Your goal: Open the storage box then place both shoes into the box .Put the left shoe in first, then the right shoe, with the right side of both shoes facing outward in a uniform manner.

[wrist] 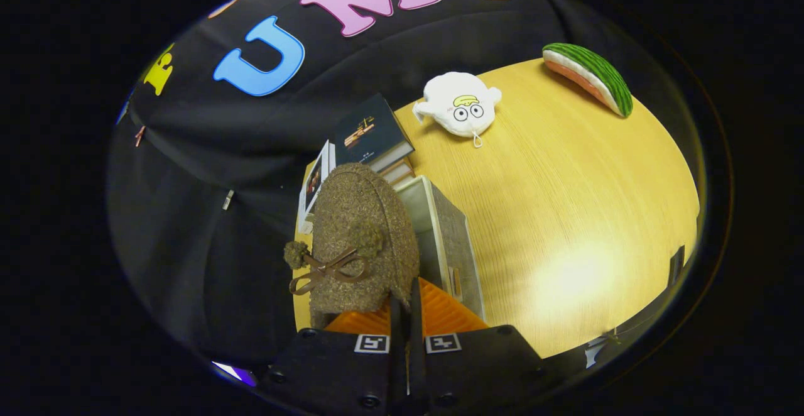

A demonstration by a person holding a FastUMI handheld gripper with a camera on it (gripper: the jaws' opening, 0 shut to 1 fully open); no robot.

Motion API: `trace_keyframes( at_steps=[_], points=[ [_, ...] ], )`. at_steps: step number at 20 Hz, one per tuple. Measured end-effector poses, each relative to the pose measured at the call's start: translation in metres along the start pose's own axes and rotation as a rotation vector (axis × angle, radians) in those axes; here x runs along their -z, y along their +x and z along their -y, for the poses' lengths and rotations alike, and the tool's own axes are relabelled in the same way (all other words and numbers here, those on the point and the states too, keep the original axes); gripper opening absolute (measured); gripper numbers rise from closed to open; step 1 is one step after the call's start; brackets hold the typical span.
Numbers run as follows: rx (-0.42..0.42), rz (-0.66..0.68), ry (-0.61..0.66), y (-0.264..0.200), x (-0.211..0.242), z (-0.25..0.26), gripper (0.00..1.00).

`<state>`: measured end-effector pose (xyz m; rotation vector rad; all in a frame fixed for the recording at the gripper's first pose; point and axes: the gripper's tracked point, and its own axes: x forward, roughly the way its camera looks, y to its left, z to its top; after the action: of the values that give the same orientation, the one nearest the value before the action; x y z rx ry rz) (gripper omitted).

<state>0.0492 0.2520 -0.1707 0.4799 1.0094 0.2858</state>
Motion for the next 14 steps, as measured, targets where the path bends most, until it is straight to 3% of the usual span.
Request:
trace_keyframes(
  at_steps=[4, 8, 9, 10, 12, 14],
  points=[
    [0.064, -0.008, -0.011, 0.007, 0.006, 0.012, 0.06],
    [0.046, -0.017, -0.019, 0.012, 0.009, 0.006, 0.08],
    [0.041, -0.025, -0.021, 0.011, 0.011, 0.005, 0.14],
    [0.017, -0.021, -0.014, 0.007, 0.01, -0.001, 0.14],
    [-0.044, 0.029, 0.018, -0.007, 0.003, -0.016, 0.29],
    [-0.087, 0.097, 0.042, -0.021, -0.011, -0.026, 0.75]
  ],
)
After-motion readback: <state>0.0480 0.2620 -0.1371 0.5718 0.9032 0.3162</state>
